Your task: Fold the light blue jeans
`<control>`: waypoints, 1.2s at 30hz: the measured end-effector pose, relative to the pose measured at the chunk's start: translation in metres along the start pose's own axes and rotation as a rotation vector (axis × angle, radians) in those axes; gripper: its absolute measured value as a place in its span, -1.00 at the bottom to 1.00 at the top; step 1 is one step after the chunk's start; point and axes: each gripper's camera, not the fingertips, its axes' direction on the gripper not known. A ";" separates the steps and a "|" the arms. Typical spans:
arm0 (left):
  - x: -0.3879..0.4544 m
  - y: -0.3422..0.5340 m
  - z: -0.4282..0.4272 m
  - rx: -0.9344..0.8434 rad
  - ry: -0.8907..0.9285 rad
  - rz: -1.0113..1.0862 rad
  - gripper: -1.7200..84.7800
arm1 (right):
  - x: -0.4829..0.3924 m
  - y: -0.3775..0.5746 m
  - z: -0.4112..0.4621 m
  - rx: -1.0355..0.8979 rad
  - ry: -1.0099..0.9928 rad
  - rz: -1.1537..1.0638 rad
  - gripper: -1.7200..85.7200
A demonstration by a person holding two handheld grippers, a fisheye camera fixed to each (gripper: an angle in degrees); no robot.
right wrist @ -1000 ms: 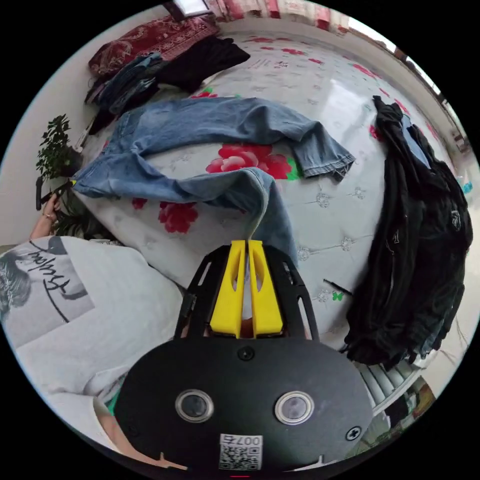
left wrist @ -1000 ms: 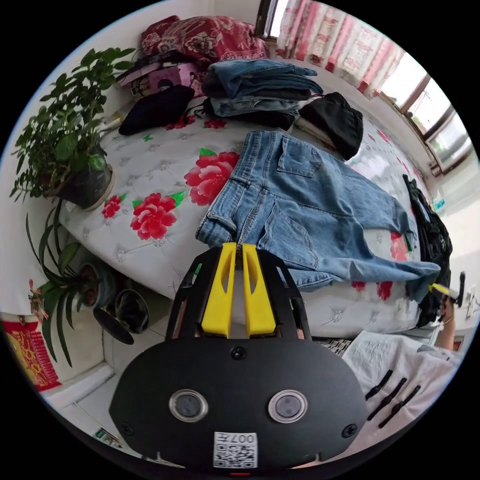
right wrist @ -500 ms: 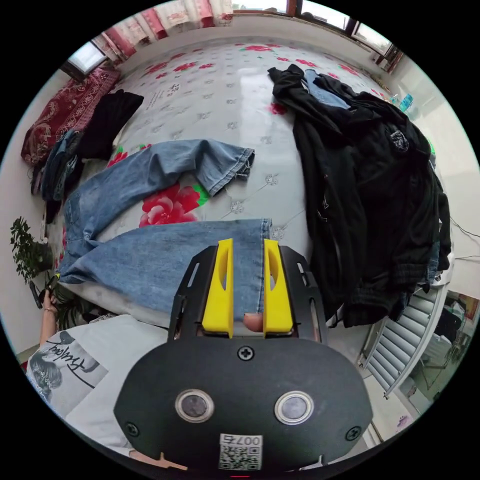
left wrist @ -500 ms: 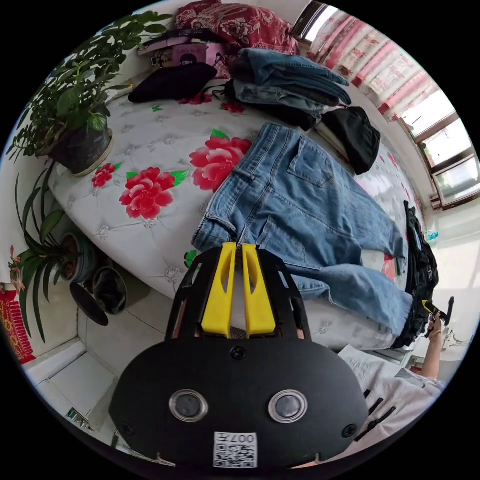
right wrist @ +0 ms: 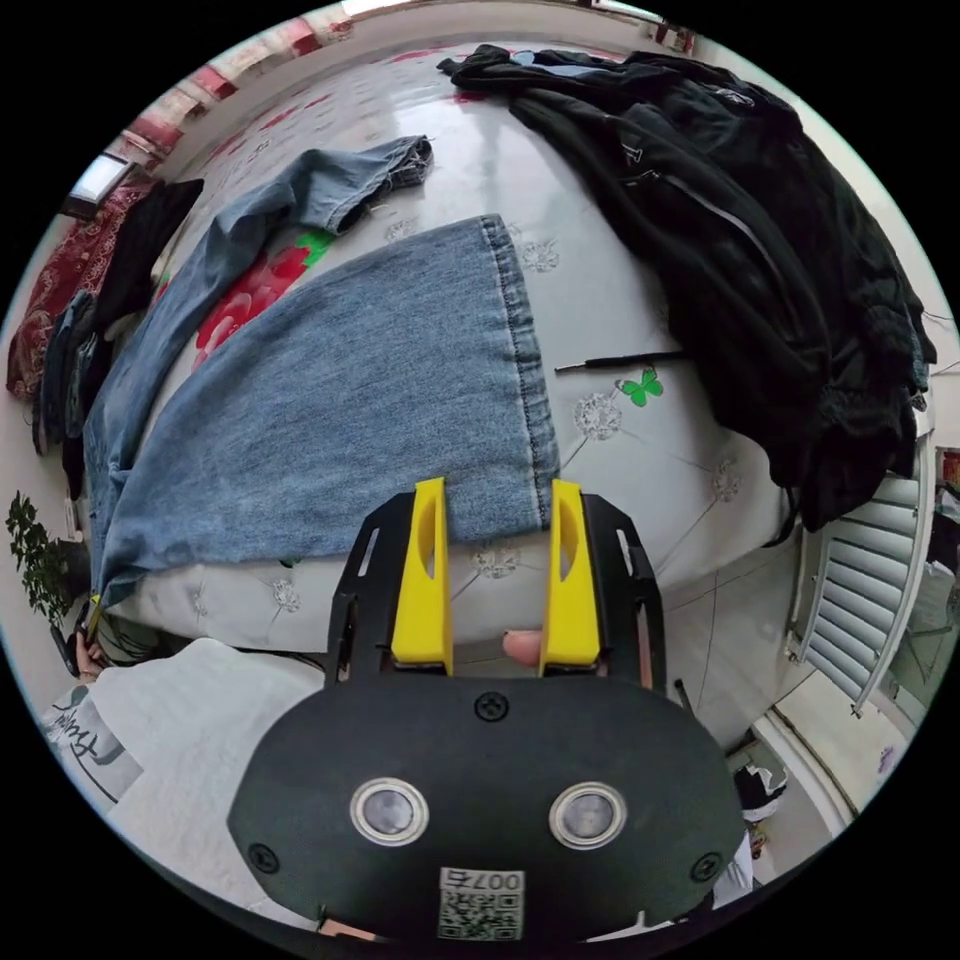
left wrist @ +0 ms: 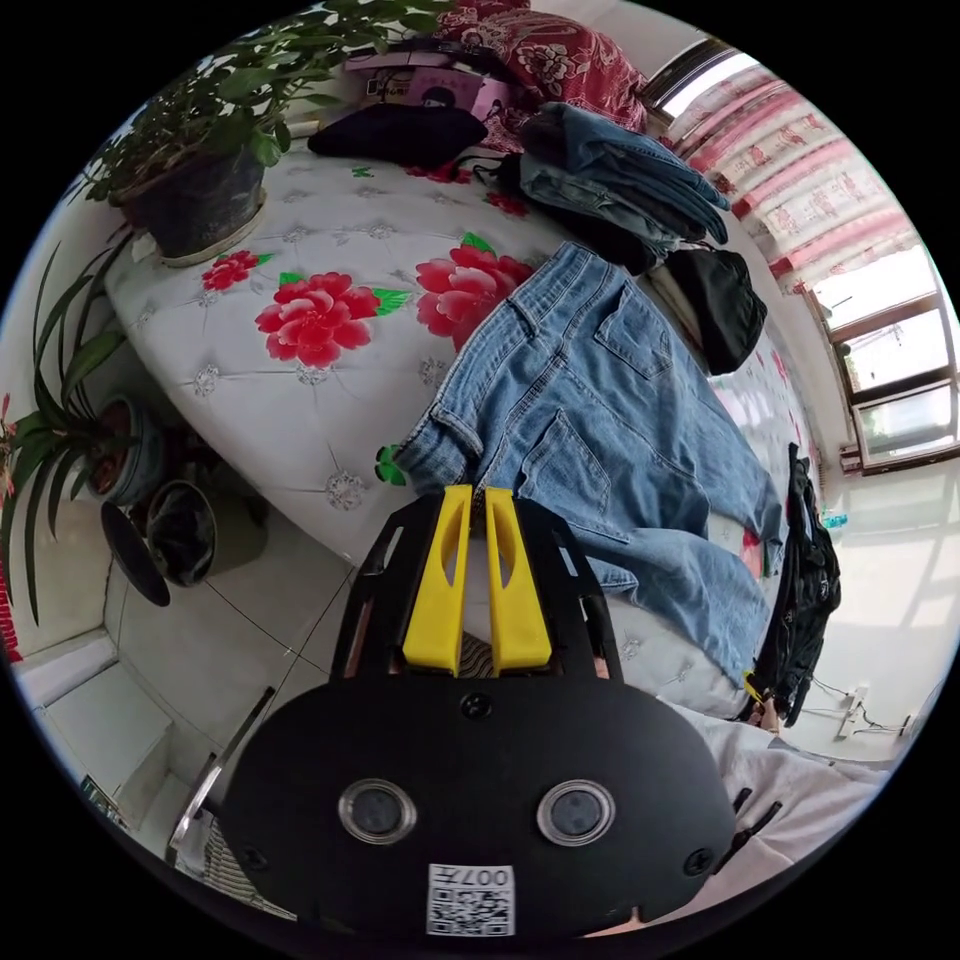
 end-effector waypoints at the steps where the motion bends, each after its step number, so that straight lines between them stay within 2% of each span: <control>1: 0.000 -0.005 -0.001 0.005 0.006 0.005 -0.96 | -0.001 -0.003 -0.002 -0.016 -0.009 -0.026 -0.84; 5: -0.001 -0.030 -0.010 0.037 0.094 -0.011 -0.97 | -0.001 -0.017 -0.028 -0.003 -0.046 -0.103 -0.93; 7: 0.000 -0.058 -0.029 0.104 0.260 -0.033 -0.97 | 0.003 -0.029 -0.082 0.126 -0.140 -0.148 -0.94; 10: 0.020 -0.096 -0.073 0.226 0.374 0.014 -0.98 | 0.009 -0.037 -0.165 0.308 -0.196 -0.198 -0.96; 11: 0.025 -0.102 -0.085 0.248 0.383 0.034 -0.98 | 0.010 -0.036 -0.182 0.354 -0.200 -0.208 -0.96; 13: 0.050 -0.113 -0.136 0.348 0.399 0.167 -0.98 | 0.022 -0.019 -0.249 0.561 -0.269 -0.232 -0.96; 17: 0.063 -0.090 -0.183 0.464 0.369 0.339 -0.98 | 0.044 0.014 -0.290 0.742 -0.362 -0.243 -0.96; 20: 0.053 -0.058 -0.161 0.407 0.275 0.381 -0.98 | 0.057 0.024 -0.256 0.679 -0.354 -0.229 -0.96; 23: 0.027 -0.028 -0.087 0.215 0.167 0.303 -0.98 | 0.067 0.018 -0.170 0.433 -0.321 -0.118 -0.96; 25: -0.005 -0.005 -0.003 -0.034 0.061 0.155 -0.98 | 0.067 0.016 -0.082 0.176 -0.249 -0.022 -0.96; 27: -0.032 0.011 0.031 -0.142 0.088 -0.008 -0.98 | 0.065 0.022 -0.035 0.042 -0.169 0.018 -0.96; 28: -0.043 0.017 0.031 -0.125 0.115 -0.074 -0.98 | 0.066 0.028 -0.020 -0.005 -0.122 0.031 -0.96; 30: -0.049 0.018 0.017 -0.079 0.126 -0.069 -0.98 | 0.072 0.036 -0.015 -0.030 -0.091 0.026 -0.96; 32: -0.044 0.012 0.006 -0.088 0.090 0.001 -0.98 | 0.083 0.041 -0.020 -0.027 -0.157 0.007 -0.96; 34: -0.036 0.005 -0.002 -0.090 -0.071 0.041 -0.98 | 0.097 0.045 -0.029 0.025 -0.160 0.066 -0.95; 36: -0.033 0.003 -0.001 -0.088 -0.093 0.036 -0.98 | 0.101 0.046 -0.033 0.072 -0.139 0.107 -0.94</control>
